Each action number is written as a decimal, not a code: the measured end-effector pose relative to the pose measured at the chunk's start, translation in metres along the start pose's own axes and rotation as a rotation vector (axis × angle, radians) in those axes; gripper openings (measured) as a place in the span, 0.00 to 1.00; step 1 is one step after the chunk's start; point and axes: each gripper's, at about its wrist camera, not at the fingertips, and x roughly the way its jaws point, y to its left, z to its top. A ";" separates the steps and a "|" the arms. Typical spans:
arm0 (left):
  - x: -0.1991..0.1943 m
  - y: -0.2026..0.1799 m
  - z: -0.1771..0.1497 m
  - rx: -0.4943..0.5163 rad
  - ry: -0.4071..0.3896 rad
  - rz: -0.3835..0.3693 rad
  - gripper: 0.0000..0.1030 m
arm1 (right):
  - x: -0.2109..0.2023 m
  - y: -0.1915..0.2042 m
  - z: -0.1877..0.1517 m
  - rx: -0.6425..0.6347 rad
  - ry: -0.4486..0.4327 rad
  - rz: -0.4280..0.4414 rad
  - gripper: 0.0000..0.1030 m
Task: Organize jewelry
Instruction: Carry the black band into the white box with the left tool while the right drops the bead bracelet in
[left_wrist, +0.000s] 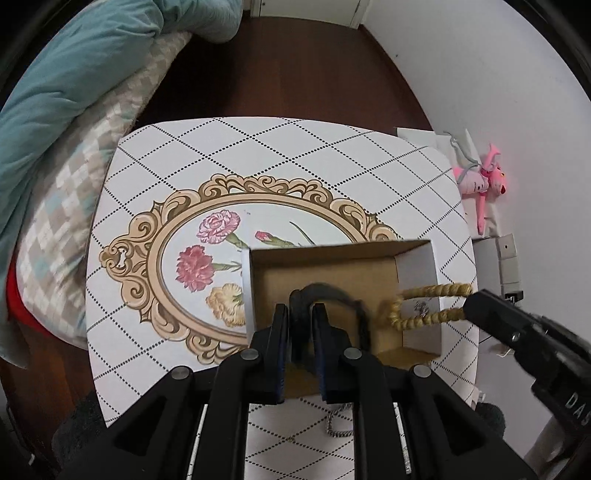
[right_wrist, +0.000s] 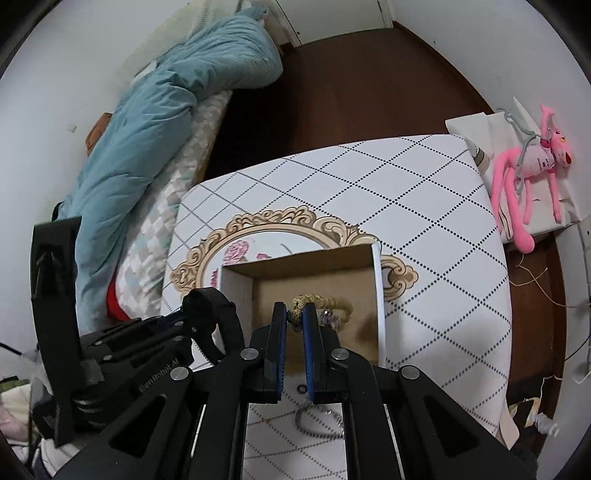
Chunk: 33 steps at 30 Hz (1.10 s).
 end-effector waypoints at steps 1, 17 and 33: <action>0.001 -0.001 0.003 -0.002 0.006 -0.005 0.12 | 0.002 -0.002 0.001 -0.002 0.004 0.005 0.09; -0.006 0.009 -0.013 0.012 -0.142 0.173 1.00 | 0.038 -0.024 -0.019 -0.077 0.059 -0.293 0.82; -0.004 0.005 -0.045 0.000 -0.171 0.219 1.00 | 0.039 -0.025 -0.047 -0.147 -0.014 -0.464 0.99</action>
